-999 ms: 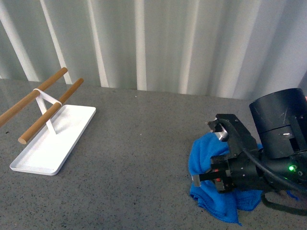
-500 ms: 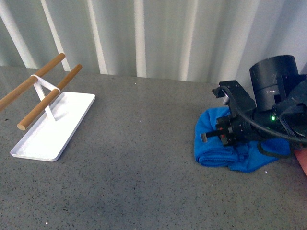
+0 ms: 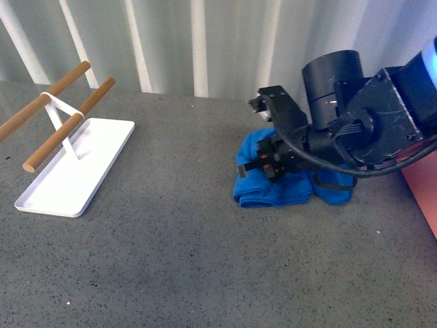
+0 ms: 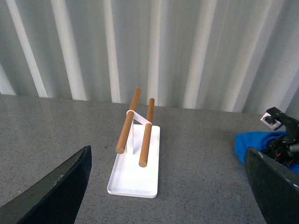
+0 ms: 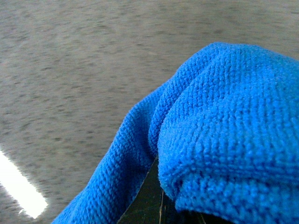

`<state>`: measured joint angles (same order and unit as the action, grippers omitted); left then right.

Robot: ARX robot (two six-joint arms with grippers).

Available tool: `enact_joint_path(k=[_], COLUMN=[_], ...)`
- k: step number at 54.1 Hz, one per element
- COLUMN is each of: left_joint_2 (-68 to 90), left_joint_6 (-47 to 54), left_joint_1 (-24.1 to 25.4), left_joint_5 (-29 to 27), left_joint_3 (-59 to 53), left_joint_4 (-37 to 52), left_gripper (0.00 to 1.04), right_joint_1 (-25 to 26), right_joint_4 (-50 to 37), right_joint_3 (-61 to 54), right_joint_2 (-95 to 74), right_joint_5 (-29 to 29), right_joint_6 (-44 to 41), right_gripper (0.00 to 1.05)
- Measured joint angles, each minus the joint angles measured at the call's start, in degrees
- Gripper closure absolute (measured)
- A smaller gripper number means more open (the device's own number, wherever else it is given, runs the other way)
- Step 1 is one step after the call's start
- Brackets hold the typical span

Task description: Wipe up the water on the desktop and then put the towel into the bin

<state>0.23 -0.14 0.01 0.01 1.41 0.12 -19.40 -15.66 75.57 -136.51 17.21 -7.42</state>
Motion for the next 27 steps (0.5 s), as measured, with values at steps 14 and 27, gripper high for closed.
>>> enact_joint_path(k=[14, 27], left_joint_2=[0.0, 0.0], left_joint_6=[0.0, 0.0], left_joint_1=[0.0, 0.0], left_joint_5=[0.0, 0.0], left_joint_3=[0.0, 0.0], left_joint_4=[0.0, 0.0], left_gripper=[0.07, 0.07], right_joint_1=[-3.5, 1.6], right_joint_4=[10.9, 18.1], right_joint_3=[-11.4, -24.7], right_joint_2=[8.8, 19.9], right_joint_5=[7.0, 5.8], right_joint_6=[-14.1, -32.2], right_gripper=[1.01, 1.01])
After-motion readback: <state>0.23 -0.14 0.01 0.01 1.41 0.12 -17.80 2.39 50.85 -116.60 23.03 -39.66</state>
